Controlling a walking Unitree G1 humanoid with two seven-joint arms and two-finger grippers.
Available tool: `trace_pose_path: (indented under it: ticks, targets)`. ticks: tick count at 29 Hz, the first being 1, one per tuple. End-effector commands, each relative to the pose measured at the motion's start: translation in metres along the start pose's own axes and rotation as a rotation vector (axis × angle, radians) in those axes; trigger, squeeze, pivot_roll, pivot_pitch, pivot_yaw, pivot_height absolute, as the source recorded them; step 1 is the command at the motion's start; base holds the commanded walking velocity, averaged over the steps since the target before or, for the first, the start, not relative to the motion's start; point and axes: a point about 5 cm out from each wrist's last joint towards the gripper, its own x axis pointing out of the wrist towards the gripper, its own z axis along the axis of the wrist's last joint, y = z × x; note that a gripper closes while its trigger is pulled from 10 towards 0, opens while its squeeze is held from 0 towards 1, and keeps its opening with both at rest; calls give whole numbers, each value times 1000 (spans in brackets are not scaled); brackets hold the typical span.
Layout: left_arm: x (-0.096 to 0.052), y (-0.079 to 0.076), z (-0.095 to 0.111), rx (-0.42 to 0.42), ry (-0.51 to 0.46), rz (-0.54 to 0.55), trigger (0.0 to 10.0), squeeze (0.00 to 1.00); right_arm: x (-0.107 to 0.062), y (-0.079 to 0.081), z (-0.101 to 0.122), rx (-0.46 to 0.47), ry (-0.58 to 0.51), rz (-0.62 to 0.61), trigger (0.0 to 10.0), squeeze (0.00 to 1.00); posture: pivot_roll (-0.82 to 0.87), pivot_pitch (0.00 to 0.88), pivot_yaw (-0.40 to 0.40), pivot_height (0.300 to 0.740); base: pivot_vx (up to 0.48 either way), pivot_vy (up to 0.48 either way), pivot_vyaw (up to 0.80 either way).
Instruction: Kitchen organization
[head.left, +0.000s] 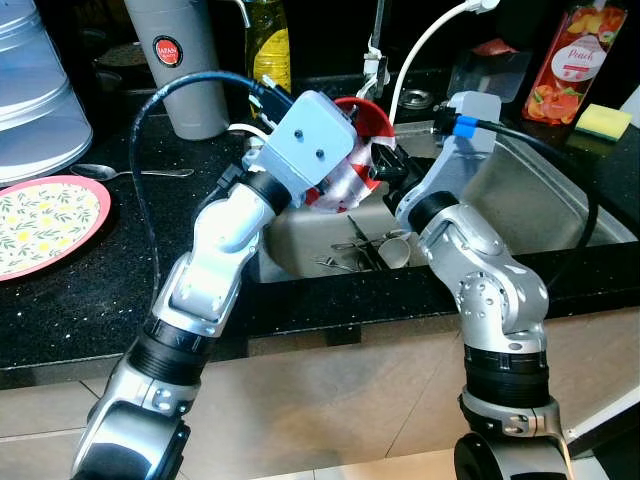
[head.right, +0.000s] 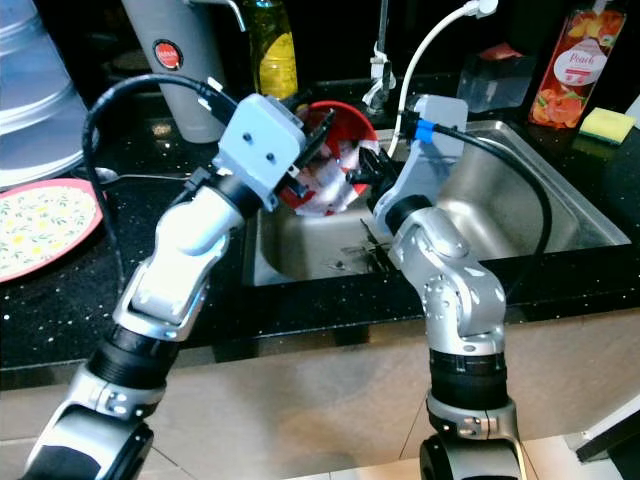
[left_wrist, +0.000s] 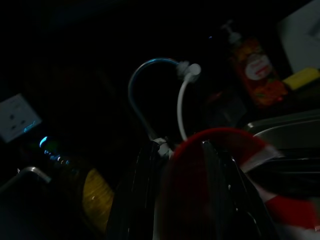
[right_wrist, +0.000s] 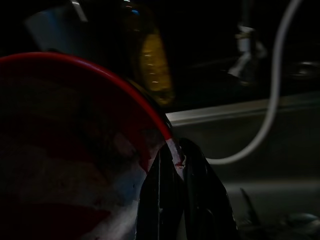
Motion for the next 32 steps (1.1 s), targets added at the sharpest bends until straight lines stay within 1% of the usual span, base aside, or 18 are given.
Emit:
trace_pose_path:
  ticks: [1,4,6,7,9,11,13,14,15,17,19,22,23,24,25,26,28,32]
  targets:
    - [-5,10,-4,-16,29,44,10000,0,0,-11,3,0,-28,-64,10000,0,-106,116,59,740,0,0,0]
    - [-11,32,-11,-33,67,137,10000,0,2,-35,-1,-33,-7,-187,10000,0,-106,116,59,740,0,0,0]
    - [-14,42,-15,-36,88,173,10000,0,2,-47,-7,-50,21,-234,10000,0,-97,117,55,740,0,0,0]
    - [-18,50,-17,-43,104,203,10000,0,2,-53,-12,-55,42,-250,10000,0,-97,117,55,740,0,0,0]
    - [-23,62,-20,-50,127,247,10000,0,2,-59,-22,-63,79,-270,10000,0,-93,117,52,740,0,0,0]
    - [-25,67,-21,-50,136,267,10000,0,3,-61,-27,-68,101,-276,10000,0,-93,117,52,740,0,0,0]
    - [-27,71,-24,-62,154,289,10000,0,4,-57,-39,-79,164,-237,10000,0,-93,117,52,740,0,0,0]
    - [-28,70,-25,-52,161,289,10000,0,4,-49,-54,-72,227,-177,10000,0,-89,115,49,740,0,0,0]
    - [-28,70,-25,-52,161,289,10000,0,4,-49,-54,-72,227,-177,10000,0,-89,115,49,740,0,0,0]
    - [-28,67,-26,-55,168,284,10000,0,4,-42,-68,-80,268,-151,10000,0,-89,112,45,740,0,0,0]
    - [-28,64,-26,-61,170,281,10000,0,5,-39,-77,-91,294,-149,10000,0,-90,111,44,740,0,0,0]
    - [-28,62,-27,-62,172,279,10000,0,5,-39,-83,-113,313,-161,10000,0,-91,110,43,740,0,0,0]
    - [-28,61,-27,-63,174,278,10000,0,6,-40,-85,-131,319,-173,10000,220,-92,107,42,740,0,0,0]
    - [-28,61,-27,-65,175,277,10000,0,6,-41,-87,-151,324,-179,10000,220,-91,106,41,740,0,0,0]
    - [-28,61,-28,-66,178,276,10000,0,7,-42,-90,-187,329,-183,10000,706,-91,106,41,740,0,0,0]
    - [-28,60,-28,-68,182,276,10000,0,7,-42,-96,-217,336,-172,10000,1000,-91,101,40,740,0,0,0]
    - [-28,59,-29,-68,185,275,10000,0,7,-38,-98,-210,326,-152,10000,1000,-90,100,39,740,0,0,0]
    - [-28,59,-29,-68,186,273,10000,0,7,-35,-94,-195,289,-139,10000,1000,-90,100,39,740,0,0,0]
